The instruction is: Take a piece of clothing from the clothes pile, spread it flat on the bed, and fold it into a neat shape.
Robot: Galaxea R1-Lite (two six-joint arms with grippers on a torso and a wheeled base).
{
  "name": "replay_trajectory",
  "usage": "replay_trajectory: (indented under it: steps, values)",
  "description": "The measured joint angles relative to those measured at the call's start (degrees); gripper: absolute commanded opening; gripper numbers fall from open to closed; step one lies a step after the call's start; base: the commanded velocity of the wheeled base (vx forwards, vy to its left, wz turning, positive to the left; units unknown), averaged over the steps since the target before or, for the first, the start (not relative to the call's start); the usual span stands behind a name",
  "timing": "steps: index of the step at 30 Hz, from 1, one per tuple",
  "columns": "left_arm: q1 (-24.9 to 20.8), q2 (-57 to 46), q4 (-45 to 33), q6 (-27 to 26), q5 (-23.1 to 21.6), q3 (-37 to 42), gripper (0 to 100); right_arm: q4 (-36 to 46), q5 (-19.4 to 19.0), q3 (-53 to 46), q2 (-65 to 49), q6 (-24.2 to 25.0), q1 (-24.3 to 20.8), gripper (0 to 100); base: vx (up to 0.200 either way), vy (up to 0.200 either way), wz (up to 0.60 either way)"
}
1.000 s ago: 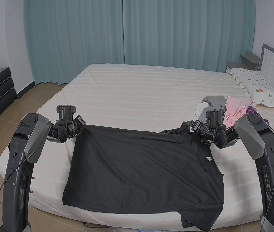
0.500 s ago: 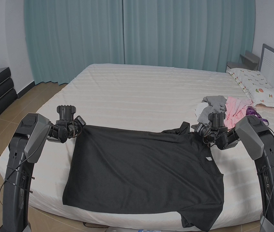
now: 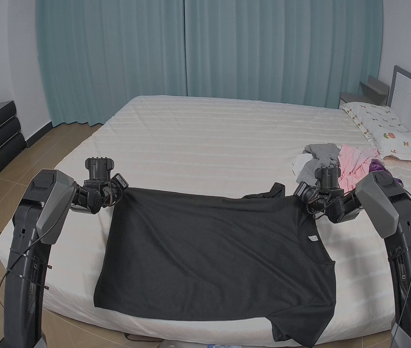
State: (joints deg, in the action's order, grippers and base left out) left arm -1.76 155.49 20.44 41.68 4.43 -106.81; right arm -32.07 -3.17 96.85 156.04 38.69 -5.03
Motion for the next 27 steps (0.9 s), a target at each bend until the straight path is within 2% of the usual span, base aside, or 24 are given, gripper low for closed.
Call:
replay_trajectory:
  steps: [7,14,27]
  values:
    - [0.1,-0.1,0.1,-0.1,0.3,-0.6,0,-0.1,0.0,0.0,-2.3,3.0,1.8,0,0.000,0.000,0.00]
    - [0.1,-0.1,0.7,-0.2,0.2,-2.0,0,-2.5,0.3,0.5,-3.9,3.6,3.8,0,0.000,0.000,0.00]
    - [-0.1,1.2,0.6,-0.2,0.1,-7.0,0,-5.7,2.2,1.3,-2.8,3.0,2.9,0,0.000,0.000,0.00]
